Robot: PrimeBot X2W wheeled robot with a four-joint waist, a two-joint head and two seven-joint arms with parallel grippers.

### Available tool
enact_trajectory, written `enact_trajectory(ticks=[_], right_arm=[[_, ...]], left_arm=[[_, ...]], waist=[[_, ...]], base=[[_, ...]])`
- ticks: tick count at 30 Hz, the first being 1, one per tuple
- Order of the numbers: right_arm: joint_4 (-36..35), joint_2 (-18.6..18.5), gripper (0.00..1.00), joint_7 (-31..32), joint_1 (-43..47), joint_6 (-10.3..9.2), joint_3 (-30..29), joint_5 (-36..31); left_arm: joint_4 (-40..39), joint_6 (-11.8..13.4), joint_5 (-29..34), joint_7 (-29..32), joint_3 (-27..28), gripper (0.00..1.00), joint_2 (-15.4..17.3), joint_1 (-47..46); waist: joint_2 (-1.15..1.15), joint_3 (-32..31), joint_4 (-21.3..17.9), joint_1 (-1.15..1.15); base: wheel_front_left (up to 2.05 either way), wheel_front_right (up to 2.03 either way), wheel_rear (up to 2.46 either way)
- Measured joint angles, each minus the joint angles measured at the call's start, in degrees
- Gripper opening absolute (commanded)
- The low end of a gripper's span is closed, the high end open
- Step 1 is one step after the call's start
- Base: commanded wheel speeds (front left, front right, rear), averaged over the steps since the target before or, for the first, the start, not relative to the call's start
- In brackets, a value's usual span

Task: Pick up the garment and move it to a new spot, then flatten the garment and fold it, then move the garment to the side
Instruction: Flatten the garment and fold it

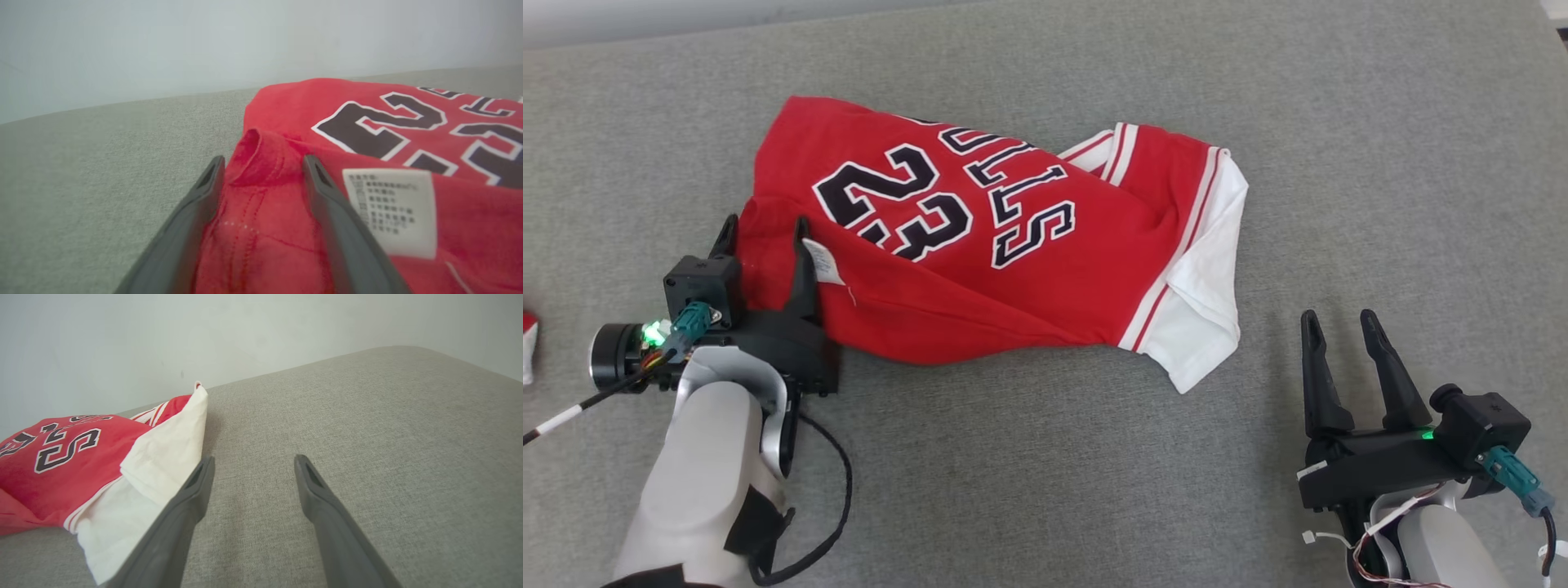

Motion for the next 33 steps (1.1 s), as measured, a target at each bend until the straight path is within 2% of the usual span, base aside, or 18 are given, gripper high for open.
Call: enact_trajectory(ticks=[7, 11, 17, 25, 33], right_arm=[[0.22, 0.02, 1.0, 0.0, 0.21, 0.0, 0.52, 0.01], [0.43, 0.04, 1.0, 0.0, 0.17, 0.01, 1.19, 0.01], [0.48, -0.13, 1.0, 0.0, 0.16, 0.0, 1.2, 0.11], [0.79, -0.03, 1.0, 0.0, 0.97, 0.0, 0.77, 0.2], [0.85, 0.03, 1.0, 0.0, 0.87, 0.0, 0.92, 0.19]], left_arm=[[-7.12, -0.32, -0.18, -0.14, 0.8, 1.0, -1.65, 4.89], [-8.18, -0.78, -0.57, -0.14, 1.35, 1.0, -2.31, 6.07], [-8.44, -2.87, -0.92, -0.14, 0.97, 1.0, -2.5, 5.91], [-3.86, -4.23, -2.42, -0.14, -0.23, 1.0, -3.61, 5.66], [-1.1, -3.3, -3.18, -0.14, 0.93, 1.0, -2.93, 4.0]], waist=[[0.0, -1.38, 2.89, -0.01], [0.0, -2.43, 4.1, -0.01], [0.0, -2.73, 4.0, -0.01], [-0.01, -2.72, 3.01, -0.01], [-0.01, -2.67, 2.74, -0.01]], base=[[0.0, 0.0, 0.0], [0.0, 0.0, 0.0], [0.0, 0.0, 0.0], [0.0, 0.0, 0.0], [0.0, 0.0, 0.0]])
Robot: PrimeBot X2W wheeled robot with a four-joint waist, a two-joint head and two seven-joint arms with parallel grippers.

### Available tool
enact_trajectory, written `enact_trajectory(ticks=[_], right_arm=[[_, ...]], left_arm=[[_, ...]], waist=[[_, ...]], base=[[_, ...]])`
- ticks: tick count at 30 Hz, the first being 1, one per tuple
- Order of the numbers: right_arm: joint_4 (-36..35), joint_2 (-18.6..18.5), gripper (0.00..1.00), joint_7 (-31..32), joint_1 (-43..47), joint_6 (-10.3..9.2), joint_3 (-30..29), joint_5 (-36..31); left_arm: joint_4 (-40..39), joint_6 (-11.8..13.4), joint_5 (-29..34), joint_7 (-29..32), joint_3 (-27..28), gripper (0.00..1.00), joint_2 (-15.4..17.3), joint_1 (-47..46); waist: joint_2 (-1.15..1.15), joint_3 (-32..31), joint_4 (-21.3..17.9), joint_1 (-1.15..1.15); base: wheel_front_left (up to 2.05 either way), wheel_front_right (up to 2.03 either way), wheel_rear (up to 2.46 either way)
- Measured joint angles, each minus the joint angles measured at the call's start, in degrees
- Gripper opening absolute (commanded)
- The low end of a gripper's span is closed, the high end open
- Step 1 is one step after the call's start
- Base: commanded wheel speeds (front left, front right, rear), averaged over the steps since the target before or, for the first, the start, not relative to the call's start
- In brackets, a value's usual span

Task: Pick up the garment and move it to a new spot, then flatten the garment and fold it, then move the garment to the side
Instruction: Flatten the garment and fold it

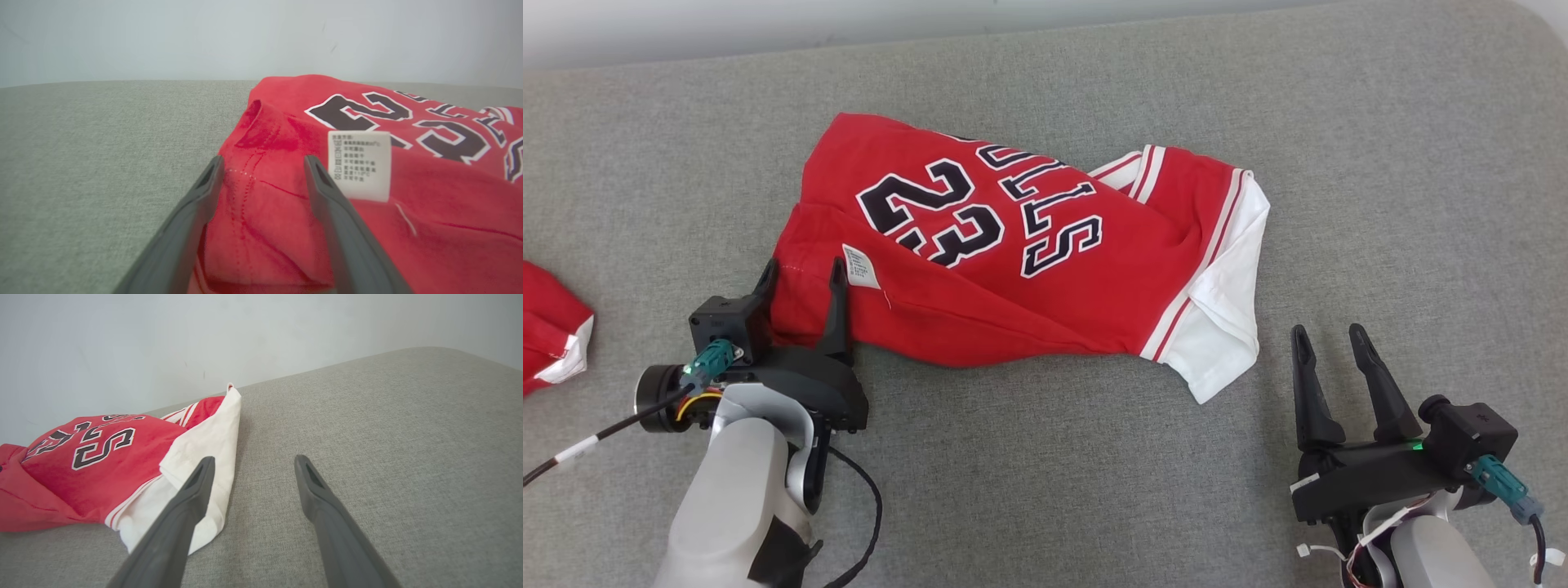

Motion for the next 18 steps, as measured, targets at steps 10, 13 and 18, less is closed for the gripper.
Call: enact_trajectory(ticks=[10, 13, 18], right_arm=[[0.49, 0.04, 1.0, 0.0, 0.1, 0.0, 0.1, 0.0], [0.44, 0.04, 1.0, 0.0, 0.09, 0.0, 0.23, 0.01], [0.42, 0.04, 1.0, 0.0, 0.09, 0.0, 0.22, 0.01]], left_arm=[[3.86, -0.03, -2.04, 0.0, 1.15, 1.0, 0.0, -1.44], [4.04, -0.69, -2.18, 0.0, 0.67, 1.0, 0.29, -1.83], [4.2, -1.18, -2.37, 0.0, -0.18, 1.0, 0.23, -1.86]], waist=[[0.0, -0.29, 0.25, 0.0], [0.0, -0.18, 0.29, 0.0], [0.0, -0.03, 0.46, 0.0]], base=[[0.0, 0.0, 0.0], [0.0, 0.0, 0.0], [0.0, 0.0, 0.0]])
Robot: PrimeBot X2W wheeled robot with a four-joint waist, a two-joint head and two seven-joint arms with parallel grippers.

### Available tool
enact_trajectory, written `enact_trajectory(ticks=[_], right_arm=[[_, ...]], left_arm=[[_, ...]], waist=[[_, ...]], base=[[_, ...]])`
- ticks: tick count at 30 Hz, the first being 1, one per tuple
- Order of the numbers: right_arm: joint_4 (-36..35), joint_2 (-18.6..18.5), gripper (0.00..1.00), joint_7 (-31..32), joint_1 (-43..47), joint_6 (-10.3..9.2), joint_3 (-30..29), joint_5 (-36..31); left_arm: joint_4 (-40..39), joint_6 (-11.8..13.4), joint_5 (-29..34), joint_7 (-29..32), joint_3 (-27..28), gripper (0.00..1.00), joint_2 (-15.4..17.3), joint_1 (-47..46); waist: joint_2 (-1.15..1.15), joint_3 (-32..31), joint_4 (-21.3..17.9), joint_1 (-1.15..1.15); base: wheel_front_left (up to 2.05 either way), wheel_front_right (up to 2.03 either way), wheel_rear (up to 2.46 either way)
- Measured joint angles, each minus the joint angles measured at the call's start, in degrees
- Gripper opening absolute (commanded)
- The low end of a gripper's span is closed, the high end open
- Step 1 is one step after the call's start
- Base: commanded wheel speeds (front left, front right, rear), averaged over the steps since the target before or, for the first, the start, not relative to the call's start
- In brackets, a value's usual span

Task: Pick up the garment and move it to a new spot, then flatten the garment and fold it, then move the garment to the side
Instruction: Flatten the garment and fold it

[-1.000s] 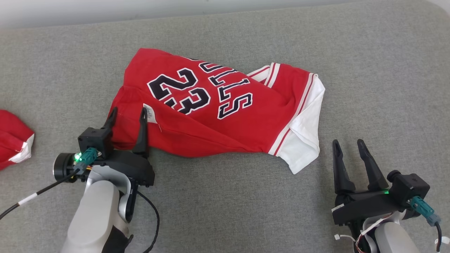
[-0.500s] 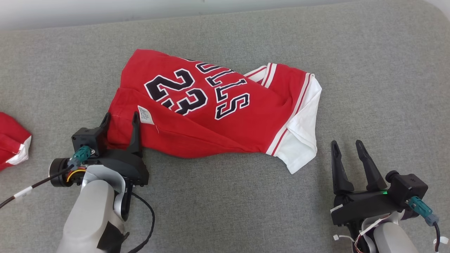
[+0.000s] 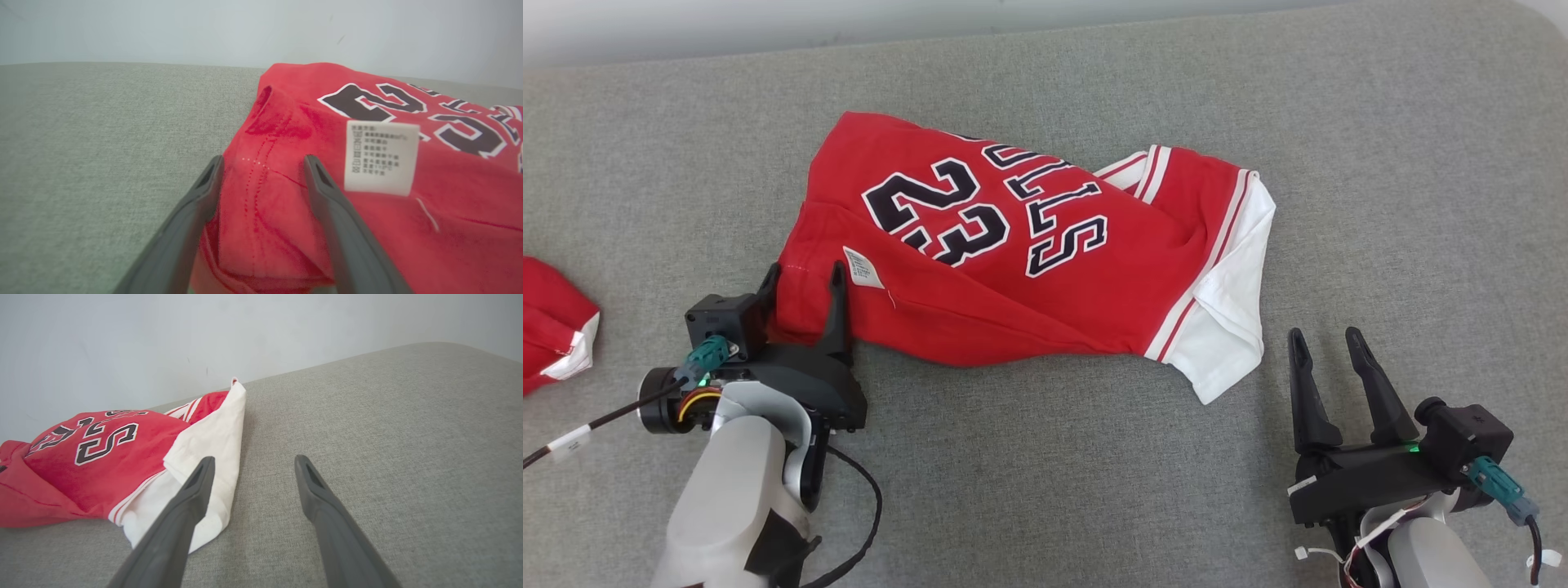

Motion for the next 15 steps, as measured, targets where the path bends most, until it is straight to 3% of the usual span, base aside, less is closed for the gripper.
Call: enact_trajectory(ticks=[7, 8, 9, 11, 12, 13, 15], right_arm=[[-0.04, 0.12, 1.0, 0.0, -0.08, 0.0, 0.07, 0.0], [-0.04, 0.12, 1.0, 0.0, -0.08, 0.0, 0.07, 0.0], [-0.03, 0.14, 1.0, 0.0, -0.08, 0.01, 0.08, 0.0], [0.0, 0.2, 1.0, 0.0, -0.09, 0.0, 0.04, 0.0], [0.04, 0.24, 1.0, 0.0, -0.09, 0.0, 0.04, 0.0], [0.12, 0.27, 1.0, 0.01, -0.09, 0.0, 0.04, 0.01], [0.46, 0.35, 1.0, 0.01, -0.05, 0.0, -0.02, 0.08]], left_arm=[[0.22, -0.35, -0.33, 0.0, -0.64, 1.0, 0.05, -0.08], [0.22, -0.35, -0.33, 0.0, -0.64, 0.89, 0.05, -0.08], [-0.05, -0.37, -0.46, 0.0, -0.66, 0.85, 0.1, -0.1], [-0.52, -0.41, -0.47, 0.0, -0.79, 0.43, 0.23, -0.21], [-0.74, -0.41, -0.47, 0.0, -0.79, 0.36, 0.23, -0.21], [-0.9, -0.42, -0.47, 0.0, -0.82, 0.0, 0.23, -0.2], [-0.9, -0.44, -0.46, 0.0, -1.15, 0.0, 0.19, -0.04]], waist=[[0.0, 0.19, -0.1, 0.0], [0.0, 0.19, -0.1, 0.0], [0.0, 0.18, -0.12, 0.0], [0.0, 0.13, -0.14, 0.0], [0.0, 0.07, -0.14, 0.0], [0.0, -0.01, -0.14, 0.0], [0.0, -0.41, -0.07, 0.0]], base=[[0.0, 0.0, 0.0], [0.0, 0.0, 0.0], [0.0, 0.0, 0.0], [0.0, 0.0, 0.0], [0.0, 0.0, 0.0], [0.0, 0.0, 0.0], [0.0, 0.0, 0.0]])
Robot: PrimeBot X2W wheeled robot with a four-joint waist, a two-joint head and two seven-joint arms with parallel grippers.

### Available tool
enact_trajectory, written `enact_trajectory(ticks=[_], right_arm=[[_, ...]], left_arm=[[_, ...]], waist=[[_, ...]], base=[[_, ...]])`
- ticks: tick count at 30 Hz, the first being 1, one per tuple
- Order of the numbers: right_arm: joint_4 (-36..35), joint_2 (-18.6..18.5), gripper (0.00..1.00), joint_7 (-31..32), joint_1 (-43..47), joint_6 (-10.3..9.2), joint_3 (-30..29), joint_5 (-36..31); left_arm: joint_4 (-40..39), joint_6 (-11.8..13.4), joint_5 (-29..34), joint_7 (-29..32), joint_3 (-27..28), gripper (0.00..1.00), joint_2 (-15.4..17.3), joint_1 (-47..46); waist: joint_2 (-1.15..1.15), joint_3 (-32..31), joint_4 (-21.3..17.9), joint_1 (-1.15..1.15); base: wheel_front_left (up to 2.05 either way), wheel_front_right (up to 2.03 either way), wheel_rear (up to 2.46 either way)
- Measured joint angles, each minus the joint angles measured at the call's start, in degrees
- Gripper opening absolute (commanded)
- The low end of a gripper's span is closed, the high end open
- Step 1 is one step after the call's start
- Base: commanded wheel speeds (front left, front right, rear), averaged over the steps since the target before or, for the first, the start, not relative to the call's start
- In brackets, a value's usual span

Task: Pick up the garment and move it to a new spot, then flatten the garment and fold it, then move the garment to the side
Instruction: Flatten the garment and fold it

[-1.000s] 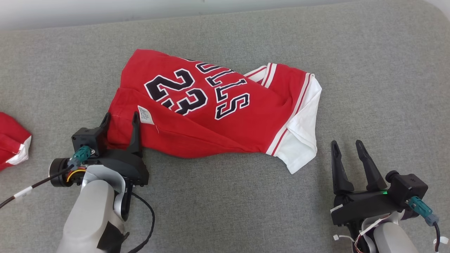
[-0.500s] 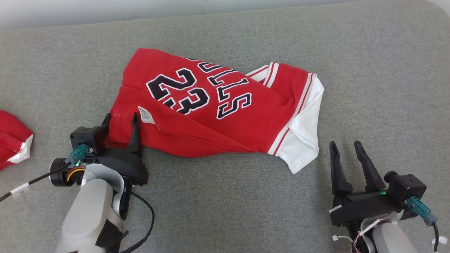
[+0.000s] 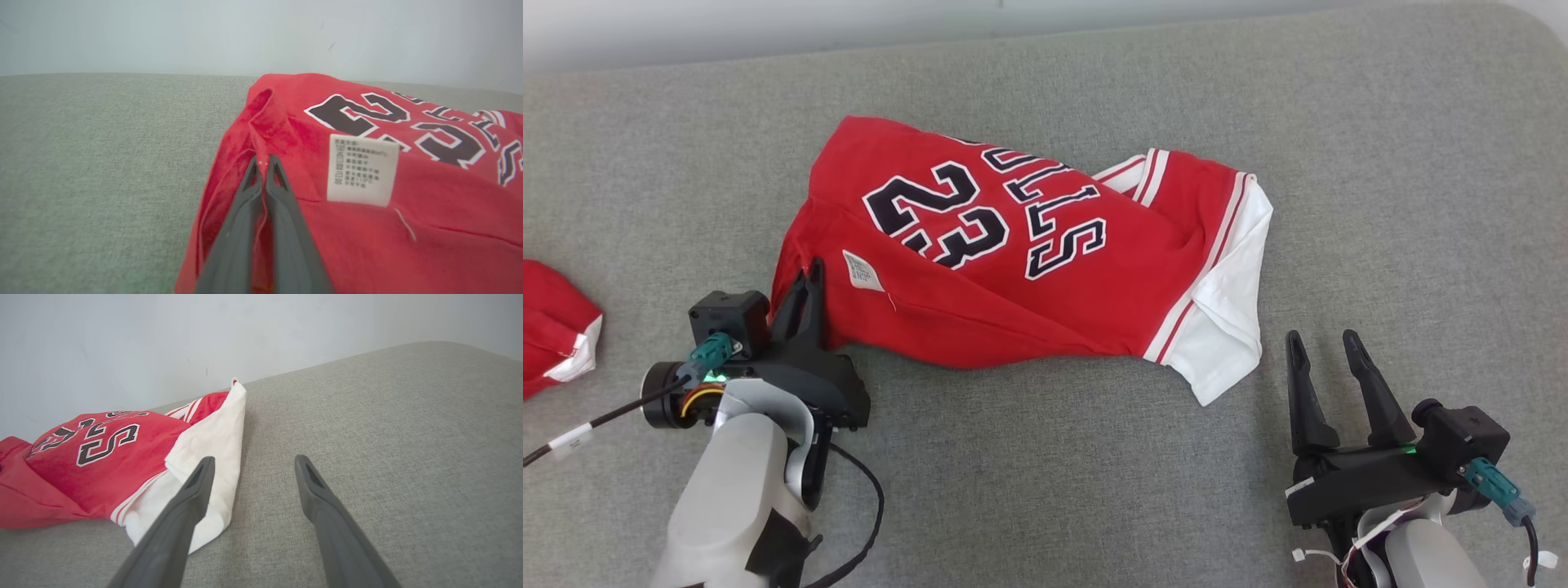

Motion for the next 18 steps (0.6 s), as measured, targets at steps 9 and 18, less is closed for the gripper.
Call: enact_trajectory(ticks=[9, 18], right_arm=[[0.78, 0.67, 1.0, 0.0, 1.41, 0.01, -0.83, -0.01], [2.54, 1.94, 1.0, -0.01, 4.89, 0.0, -1.59, -0.13]], left_arm=[[-4.12, -0.41, -0.09, 0.0, 0.18, 0.0, -0.11, 3.18], [-11.76, -0.75, -3.44, 0.0, 0.09, 0.0, -1.11, 14.44]], waist=[[0.0, -3.13, 1.11, 0.0], [0.0, -9.31, 3.88, -0.01]], base=[[0.0, 0.0, 0.0], [0.0, 0.0, 0.0]])
